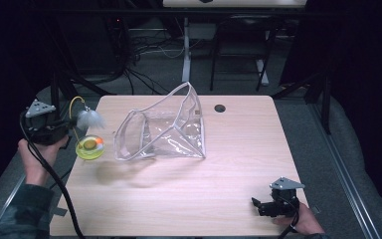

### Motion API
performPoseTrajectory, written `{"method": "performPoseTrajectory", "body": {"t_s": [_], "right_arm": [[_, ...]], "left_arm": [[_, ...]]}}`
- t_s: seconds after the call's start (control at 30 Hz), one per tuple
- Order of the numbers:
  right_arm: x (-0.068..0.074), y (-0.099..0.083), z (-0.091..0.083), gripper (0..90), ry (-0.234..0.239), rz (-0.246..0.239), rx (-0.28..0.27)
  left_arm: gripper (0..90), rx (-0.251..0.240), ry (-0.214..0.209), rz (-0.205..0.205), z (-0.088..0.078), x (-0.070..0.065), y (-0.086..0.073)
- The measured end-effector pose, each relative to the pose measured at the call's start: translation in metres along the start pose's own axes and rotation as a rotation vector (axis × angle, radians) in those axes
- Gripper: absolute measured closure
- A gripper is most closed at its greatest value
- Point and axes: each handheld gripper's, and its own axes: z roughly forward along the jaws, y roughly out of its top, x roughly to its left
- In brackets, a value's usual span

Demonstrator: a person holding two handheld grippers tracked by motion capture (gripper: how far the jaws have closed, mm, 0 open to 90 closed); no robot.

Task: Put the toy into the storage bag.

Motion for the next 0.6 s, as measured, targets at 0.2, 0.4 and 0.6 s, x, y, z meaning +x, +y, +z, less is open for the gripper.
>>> {"method": "performPoseTrajectory", "body": {"t_s": [0.2, 0.4, 0.6], "right_arm": [[0.001, 0.0, 0.0, 0.0, -0.007, 0.004, -0.004], [0.001, 0.0, 0.0, 0.0, -0.003, 0.005, 0.0], [0.0, 0.0, 0.0, 0.0, -0.003, 0.003, -0.001]], "left_arm": [[88.2, -0.011, -0.001, -0.009, 0.004, 0.003, 0.007], [88.2, -0.016, 0.0, -0.01, 0.008, 0.003, 0.016], [88.2, -0.026, 0.006, -0.019, 0.01, 0.006, 0.026]]}}
